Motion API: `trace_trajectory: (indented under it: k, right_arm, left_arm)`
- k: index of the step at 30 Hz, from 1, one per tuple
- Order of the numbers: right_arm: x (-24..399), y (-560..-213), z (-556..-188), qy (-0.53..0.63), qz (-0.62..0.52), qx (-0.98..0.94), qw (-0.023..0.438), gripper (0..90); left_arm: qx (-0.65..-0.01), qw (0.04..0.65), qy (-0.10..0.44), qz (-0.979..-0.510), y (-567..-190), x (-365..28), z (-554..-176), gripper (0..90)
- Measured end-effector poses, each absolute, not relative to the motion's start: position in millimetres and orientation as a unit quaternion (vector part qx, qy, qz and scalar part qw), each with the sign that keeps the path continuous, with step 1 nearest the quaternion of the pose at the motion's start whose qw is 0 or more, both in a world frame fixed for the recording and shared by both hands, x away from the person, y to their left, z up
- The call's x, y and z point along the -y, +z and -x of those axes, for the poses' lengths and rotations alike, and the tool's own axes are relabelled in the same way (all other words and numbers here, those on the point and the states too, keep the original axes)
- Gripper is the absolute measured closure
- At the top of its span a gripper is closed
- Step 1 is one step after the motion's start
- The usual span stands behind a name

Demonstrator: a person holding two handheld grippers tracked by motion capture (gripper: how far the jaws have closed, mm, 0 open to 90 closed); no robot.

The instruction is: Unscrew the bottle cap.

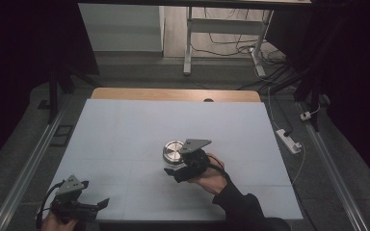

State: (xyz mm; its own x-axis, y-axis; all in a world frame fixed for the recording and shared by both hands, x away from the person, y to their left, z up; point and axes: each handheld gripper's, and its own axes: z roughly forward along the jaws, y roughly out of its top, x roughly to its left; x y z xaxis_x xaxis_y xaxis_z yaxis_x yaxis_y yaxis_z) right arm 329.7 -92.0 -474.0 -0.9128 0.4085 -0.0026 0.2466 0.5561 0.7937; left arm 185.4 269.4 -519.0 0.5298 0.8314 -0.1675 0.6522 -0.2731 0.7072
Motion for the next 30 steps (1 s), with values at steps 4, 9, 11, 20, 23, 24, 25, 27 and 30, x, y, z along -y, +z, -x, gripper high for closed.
trace_trajectory:
  k: [4, 9, 11, 20, 23, 24, 25, 27, 30]
  right_arm:
    - [91.2, -475.1, -329.1, 0.43, -0.185, -0.879, 0.093, 15.1]
    - [91.0, -474.1, -327.9, 0.433, -0.176, -0.879, 0.092, 15.1]
    - [90.9, -473.8, -327.4, 0.432, -0.174, -0.88, 0.092, 15.1]
    - [89.6, -475.6, -326.7, 0.429, -0.173, -0.882, 0.09, 15.1]
    - [89.3, -475.5, -326.2, 0.43, -0.174, -0.881, 0.089, 15.1]
    - [89.3, -475.3, -326.1, 0.43, -0.174, -0.882, 0.089, 15.1]
    - [89.3, -475.2, -326.1, 0.43, -0.174, -0.881, 0.089, 15.1]
    - [89.8, -475.0, -326.4, 0.43, -0.172, -0.882, 0.089, 15.1]
    - [89.8, -474.8, -326.4, 0.431, -0.171, -0.882, 0.088, 15.1]
  left_arm:
    - [-0.459, 0.386, 0.116, -0.791, -515.8, -268.2, -187.3, 0.0]
    - [-0.438, 0.395, 0.116, -0.799, -510.2, -262.9, -191.6, 0.0]
    - [-0.427, 0.399, 0.11, -0.804, -508.1, -260.1, -194.2, 0.0]
    - [-0.384, 0.431, 0.089, -0.811, -500.8, -249.6, -207.5, 0.0]
    - [-0.38, 0.442, 0.085, -0.808, -496.9, -247.4, -213.4, 0.0]
    - [-0.377, 0.445, 0.085, -0.808, -495.5, -246.5, -215.5, 0.0]
    - [-0.374, 0.449, 0.084, -0.807, -494.0, -245.2, -217.5, 0.0]
    - [-0.366, 0.454, 0.088, -0.807, -490.8, -241.9, -221.4, 0.0]
    - [-0.356, 0.454, 0.093, -0.812, -485.7, -235.7, -227.9, 0.0]
